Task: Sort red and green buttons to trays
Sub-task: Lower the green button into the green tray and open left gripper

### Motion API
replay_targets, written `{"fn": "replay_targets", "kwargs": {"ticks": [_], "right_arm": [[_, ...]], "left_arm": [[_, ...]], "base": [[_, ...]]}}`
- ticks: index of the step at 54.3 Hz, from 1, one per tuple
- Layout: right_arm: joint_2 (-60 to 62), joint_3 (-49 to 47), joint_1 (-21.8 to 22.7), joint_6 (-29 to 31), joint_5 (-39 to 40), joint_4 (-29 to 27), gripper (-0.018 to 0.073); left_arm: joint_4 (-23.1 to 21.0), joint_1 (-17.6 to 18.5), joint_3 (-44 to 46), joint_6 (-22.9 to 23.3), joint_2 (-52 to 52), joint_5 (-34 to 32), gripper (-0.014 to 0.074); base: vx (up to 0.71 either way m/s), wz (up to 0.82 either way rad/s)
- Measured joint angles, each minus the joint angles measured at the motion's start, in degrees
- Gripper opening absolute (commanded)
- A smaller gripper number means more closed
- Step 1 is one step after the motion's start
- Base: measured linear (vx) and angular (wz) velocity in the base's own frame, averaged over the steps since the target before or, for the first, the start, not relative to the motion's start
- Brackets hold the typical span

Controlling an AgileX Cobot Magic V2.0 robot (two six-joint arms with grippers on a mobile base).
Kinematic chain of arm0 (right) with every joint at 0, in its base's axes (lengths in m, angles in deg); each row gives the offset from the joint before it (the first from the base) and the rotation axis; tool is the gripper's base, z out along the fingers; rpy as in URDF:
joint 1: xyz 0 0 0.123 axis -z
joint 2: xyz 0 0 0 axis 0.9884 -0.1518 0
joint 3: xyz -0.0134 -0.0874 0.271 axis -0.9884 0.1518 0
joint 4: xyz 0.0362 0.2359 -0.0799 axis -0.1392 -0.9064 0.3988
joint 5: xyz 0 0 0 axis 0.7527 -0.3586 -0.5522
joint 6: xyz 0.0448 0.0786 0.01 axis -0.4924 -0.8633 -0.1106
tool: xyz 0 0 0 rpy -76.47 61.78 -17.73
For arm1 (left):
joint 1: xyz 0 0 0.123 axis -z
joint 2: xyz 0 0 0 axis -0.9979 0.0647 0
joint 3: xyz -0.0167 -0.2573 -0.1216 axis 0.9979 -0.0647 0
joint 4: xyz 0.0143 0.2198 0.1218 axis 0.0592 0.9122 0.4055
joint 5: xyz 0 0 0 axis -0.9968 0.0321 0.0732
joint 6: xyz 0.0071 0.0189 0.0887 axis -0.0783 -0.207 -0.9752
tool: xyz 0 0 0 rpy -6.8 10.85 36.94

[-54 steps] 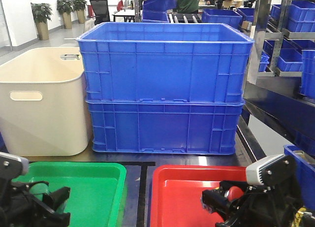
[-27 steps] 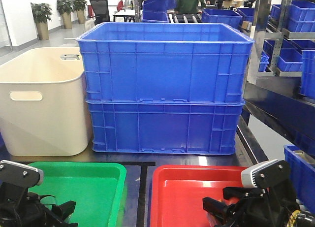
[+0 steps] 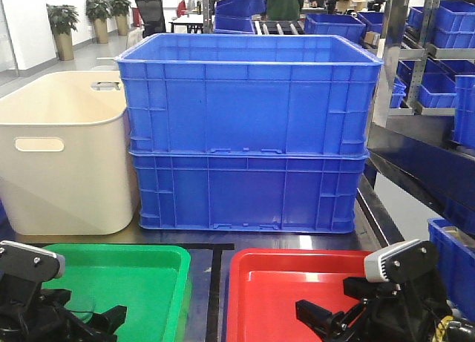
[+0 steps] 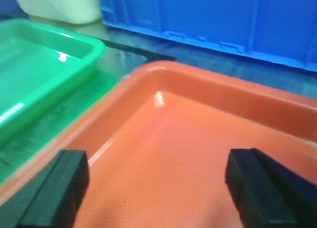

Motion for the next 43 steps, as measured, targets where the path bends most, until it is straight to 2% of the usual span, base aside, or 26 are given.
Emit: {"fn": "replay_targets", "kwargs": {"ticks": [19,36,43], "right_arm": [[5.8,0.0,0.0,-1.0,2.4,0.0,0.0548],[10.8,0.0,0.0,-1.1,2.9,0.1,0.0547],[10.8,0.0,0.0,-1.1,2.8,0.1,0.0547]], "left_arm": [[0.0,0.0,0.0,0.3,-14.0,-2.3,0.0599],[0.0,0.0,0.0,0.9,-30.8,8.9,0.0534],[0.0,0.0,0.0,1.0,-34.5,12.1,0.0519]], "base": [[0.00,0.00],[0.00,0.00],[0.00,0.00]]}}
